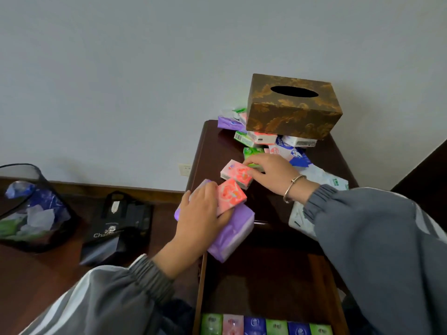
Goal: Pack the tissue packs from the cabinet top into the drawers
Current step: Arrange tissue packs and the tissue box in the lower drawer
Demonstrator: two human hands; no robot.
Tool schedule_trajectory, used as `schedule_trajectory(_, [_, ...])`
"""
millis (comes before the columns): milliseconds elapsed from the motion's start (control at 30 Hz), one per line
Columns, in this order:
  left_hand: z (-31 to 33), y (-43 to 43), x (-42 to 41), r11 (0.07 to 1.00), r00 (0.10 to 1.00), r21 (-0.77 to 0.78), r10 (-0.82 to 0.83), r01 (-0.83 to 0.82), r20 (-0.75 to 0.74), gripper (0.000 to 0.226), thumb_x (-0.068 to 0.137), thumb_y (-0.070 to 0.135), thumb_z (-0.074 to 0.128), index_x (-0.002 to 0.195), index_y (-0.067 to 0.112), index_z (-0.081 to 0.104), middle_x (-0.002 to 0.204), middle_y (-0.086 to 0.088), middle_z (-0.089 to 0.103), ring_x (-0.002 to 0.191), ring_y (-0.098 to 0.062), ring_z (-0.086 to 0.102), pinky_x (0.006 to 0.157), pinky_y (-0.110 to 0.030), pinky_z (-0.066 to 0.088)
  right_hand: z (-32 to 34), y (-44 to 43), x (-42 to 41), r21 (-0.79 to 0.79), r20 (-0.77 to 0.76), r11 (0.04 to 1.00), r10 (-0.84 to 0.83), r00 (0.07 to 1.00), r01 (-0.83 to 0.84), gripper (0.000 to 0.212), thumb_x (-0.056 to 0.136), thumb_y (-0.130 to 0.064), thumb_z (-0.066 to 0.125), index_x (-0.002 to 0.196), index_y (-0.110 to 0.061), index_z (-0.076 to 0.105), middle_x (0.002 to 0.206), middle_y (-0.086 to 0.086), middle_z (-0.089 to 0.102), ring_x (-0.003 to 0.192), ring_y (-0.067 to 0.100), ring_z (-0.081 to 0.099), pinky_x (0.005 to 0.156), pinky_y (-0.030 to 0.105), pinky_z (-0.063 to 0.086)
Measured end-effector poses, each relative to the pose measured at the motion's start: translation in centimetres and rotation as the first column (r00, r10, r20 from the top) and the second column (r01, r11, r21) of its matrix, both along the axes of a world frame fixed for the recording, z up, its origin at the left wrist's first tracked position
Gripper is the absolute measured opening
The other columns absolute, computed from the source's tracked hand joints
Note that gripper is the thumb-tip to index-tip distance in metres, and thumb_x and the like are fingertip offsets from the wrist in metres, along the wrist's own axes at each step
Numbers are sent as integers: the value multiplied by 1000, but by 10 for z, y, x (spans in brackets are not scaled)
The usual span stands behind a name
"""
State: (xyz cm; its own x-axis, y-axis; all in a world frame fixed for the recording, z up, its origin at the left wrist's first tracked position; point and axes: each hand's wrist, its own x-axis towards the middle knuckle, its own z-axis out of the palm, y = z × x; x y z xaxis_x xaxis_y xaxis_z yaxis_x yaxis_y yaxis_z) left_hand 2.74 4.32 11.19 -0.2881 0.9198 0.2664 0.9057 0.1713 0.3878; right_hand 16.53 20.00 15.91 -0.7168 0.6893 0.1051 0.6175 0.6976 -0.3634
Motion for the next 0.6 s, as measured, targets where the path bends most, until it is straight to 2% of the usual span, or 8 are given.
schedule_trajectory(67, [2, -3, -14, 1000, 999, 17, 11, -12, 33, 45, 89, 52, 54, 115, 17, 45, 102, 4, 57, 102, -19, 57, 101, -38, 36, -5, 1, -14, -3, 103, 1000, -22, 994, 23, 31, 88, -32, 55, 117, -20, 58, 115, 2, 62, 106, 23, 57, 83, 36, 48])
schedule_trajectory(133, [6, -4, -24, 999, 996, 31, 39, -42, 80, 49, 86, 51, 59, 115, 13, 46, 100, -1, 60, 96, -24, 59, 90, -37, 40, -11, 0, -24, 35, 164, 996, -82, 983, 77, 37, 82, -41, 61, 112, -20, 56, 112, 3, 61, 106, 25, 56, 81, 37, 48])
schedule_trajectory(200, [9, -2, -32, 996, 988, 30, 78, -82, 130, 51, 85, 48, 63, 113, 9, 46, 98, -5, 62, 92, -30, 61, 79, -36, 39, -16, -3, -30, 84, 188, 989, -136, 973, 122, 45, 74, -49, 67, 106, -20, 55, 107, 3, 61, 103, 26, 56, 78, 36, 48])
schedule_trajectory(267, [11, 3, -37, 993, 977, -1, 117, -119, 181, 52, 84, 47, 65, 112, 7, 45, 100, -9, 62, 92, -34, 61, 78, -39, 43, -20, -7, -32, 95, 183, 986, -152, 971, 136, 48, 72, -48, 70, 106, -18, 53, 107, 4, 61, 103, 27, 55, 77, 36, 47])
schedule_trajectory(333, [10, 8, -38, 990, 971, -28, 139, -136, 195, 51, 85, 45, 65, 111, 7, 44, 101, -10, 63, 92, -35, 62, 80, -42, 47, -22, -12, -30, 93, 158, 984, -165, 973, 152, 44, 73, -42, 69, 106, -17, 53, 108, 6, 61, 104, 28, 55, 77, 36, 46])
schedule_trajectory(433, [9, 18, -33, 984, 968, -26, 176, -174, 176, 49, 85, 45, 64, 109, 7, 44, 99, -9, 62, 92, -35, 61, 80, -41, 43, -18, -20, -14, 70, 50, 971, -231, 972, 227, 44, 73, -35, 67, 111, -17, 55, 111, 6, 62, 107, 28, 55, 81, 34, 45])
schedule_trajectory(533, [10, 36, -25, 977, 962, -36, 214, -211, 170, 48, 86, 45, 62, 109, 8, 44, 103, -9, 63, 95, -35, 61, 81, -39, 39, -11, -29, 13, 16, -93, 941, -335, 937, 338, 46, 70, -40, 68, 111, -22, 54, 106, 3, 62, 103, 26, 56, 76, 34, 48])
schedule_trajectory(600, [14, 50, -19, 972, 947, -61, 234, -227, 220, 48, 86, 45, 62, 111, 8, 43, 108, -10, 62, 99, -35, 60, 85, -39, 37, -8, -35, 32, -45, -174, 922, -386, 906, 384, 47, 69, -41, 69, 110, -25, 53, 104, 0, 61, 100, 24, 55, 73, 34, 49])
